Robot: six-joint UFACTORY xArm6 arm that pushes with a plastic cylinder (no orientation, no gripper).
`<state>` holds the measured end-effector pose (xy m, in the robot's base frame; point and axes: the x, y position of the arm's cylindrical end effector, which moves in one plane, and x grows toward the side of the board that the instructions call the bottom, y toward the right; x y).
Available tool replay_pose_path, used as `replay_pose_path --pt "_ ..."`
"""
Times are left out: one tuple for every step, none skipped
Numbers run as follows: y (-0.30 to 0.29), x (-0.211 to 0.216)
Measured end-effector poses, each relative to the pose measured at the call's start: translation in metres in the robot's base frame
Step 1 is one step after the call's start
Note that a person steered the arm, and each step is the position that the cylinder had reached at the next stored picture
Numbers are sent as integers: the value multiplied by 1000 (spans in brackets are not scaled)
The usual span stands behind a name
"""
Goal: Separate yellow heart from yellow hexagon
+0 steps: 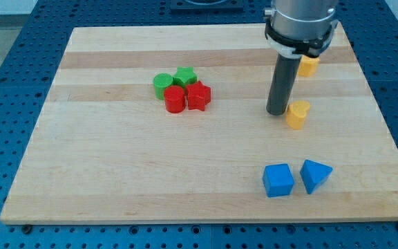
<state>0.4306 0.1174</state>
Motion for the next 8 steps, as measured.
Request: replay_pose_path --pt "19 1" --pt "43 22" --pt "46 28" --pt "47 14" --pt "66 14" --pt "74 46" --pt "82 72" --pt "89 58"
